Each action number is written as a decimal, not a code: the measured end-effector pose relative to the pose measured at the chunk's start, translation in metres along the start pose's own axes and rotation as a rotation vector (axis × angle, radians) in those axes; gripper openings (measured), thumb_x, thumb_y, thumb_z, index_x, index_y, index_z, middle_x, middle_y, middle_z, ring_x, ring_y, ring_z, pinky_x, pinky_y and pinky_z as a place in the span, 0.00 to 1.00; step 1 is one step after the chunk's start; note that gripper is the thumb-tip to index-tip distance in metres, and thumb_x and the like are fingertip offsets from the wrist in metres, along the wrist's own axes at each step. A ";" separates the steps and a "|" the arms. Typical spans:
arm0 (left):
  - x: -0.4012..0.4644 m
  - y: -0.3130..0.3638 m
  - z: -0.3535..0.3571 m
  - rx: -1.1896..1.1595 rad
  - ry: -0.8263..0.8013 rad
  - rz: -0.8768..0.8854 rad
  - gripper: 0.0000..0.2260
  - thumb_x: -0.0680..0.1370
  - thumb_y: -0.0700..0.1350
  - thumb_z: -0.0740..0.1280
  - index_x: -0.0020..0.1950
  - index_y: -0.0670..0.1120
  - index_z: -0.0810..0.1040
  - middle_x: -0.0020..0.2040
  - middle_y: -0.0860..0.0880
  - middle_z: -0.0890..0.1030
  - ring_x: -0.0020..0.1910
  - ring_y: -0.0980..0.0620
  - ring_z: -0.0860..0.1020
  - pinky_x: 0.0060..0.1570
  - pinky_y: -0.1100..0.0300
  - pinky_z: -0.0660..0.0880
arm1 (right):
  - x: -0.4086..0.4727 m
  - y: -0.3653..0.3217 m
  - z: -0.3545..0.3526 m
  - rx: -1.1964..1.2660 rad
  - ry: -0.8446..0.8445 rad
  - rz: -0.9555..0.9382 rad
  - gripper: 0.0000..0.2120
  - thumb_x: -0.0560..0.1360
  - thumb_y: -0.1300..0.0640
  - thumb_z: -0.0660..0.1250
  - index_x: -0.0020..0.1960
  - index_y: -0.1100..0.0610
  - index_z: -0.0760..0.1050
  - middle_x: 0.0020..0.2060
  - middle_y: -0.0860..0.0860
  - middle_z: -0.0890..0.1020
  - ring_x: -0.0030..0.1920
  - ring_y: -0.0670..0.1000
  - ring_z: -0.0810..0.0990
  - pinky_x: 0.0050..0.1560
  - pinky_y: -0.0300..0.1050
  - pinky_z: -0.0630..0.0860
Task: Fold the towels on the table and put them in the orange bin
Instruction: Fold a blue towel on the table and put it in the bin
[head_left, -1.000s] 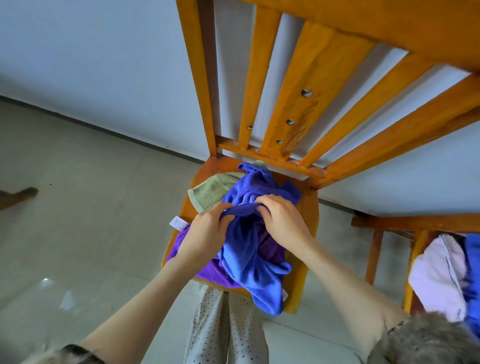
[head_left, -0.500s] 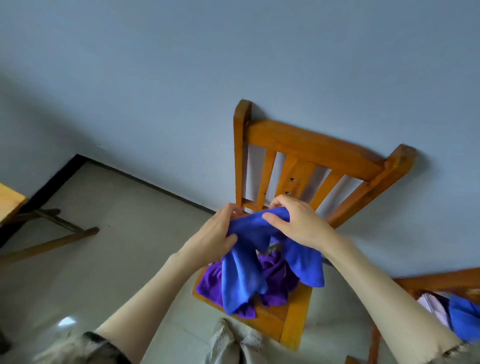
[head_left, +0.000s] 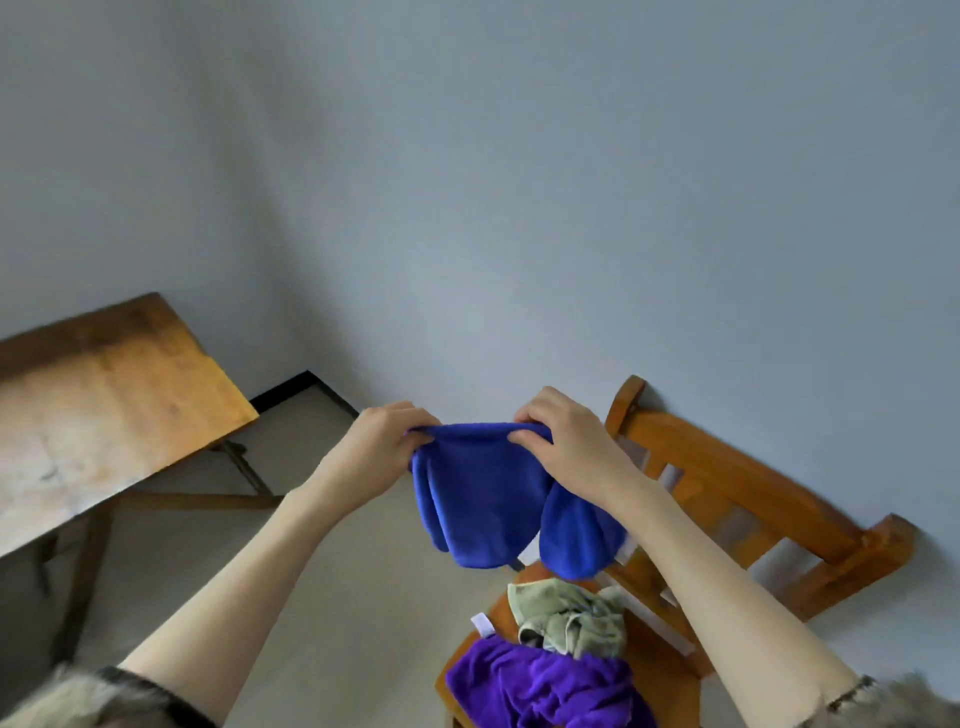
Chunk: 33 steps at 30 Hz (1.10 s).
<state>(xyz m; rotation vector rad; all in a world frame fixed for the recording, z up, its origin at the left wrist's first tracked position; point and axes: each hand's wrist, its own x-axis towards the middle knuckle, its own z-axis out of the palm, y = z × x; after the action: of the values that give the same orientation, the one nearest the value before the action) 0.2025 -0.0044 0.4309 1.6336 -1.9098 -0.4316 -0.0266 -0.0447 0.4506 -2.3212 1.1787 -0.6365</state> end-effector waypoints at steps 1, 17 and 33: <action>-0.005 -0.010 -0.014 -0.020 0.022 -0.037 0.09 0.75 0.35 0.64 0.47 0.47 0.81 0.40 0.57 0.78 0.41 0.54 0.76 0.44 0.64 0.69 | 0.010 -0.012 0.008 0.011 -0.007 -0.016 0.06 0.77 0.57 0.64 0.47 0.59 0.76 0.43 0.46 0.73 0.43 0.47 0.74 0.43 0.31 0.67; -0.142 -0.213 -0.253 -0.025 0.097 -0.326 0.04 0.80 0.48 0.60 0.51 0.57 0.68 0.40 0.54 0.74 0.36 0.59 0.73 0.36 0.64 0.71 | 0.183 -0.274 0.198 0.097 -0.226 -0.286 0.10 0.73 0.49 0.68 0.44 0.49 0.67 0.34 0.43 0.75 0.36 0.45 0.74 0.36 0.38 0.70; -0.198 -0.397 -0.356 0.400 0.620 -0.736 0.06 0.70 0.39 0.64 0.43 0.45 0.80 0.39 0.49 0.76 0.43 0.45 0.74 0.48 0.51 0.72 | 0.340 -0.376 0.335 0.099 -0.196 -0.555 0.09 0.79 0.64 0.55 0.51 0.60 0.74 0.42 0.53 0.79 0.43 0.57 0.76 0.45 0.51 0.74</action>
<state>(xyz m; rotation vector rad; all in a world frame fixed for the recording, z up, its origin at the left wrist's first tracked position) 0.7485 0.1544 0.4300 2.3655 -0.9344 0.2015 0.5804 -0.0644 0.4720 -2.5594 0.3986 -0.6107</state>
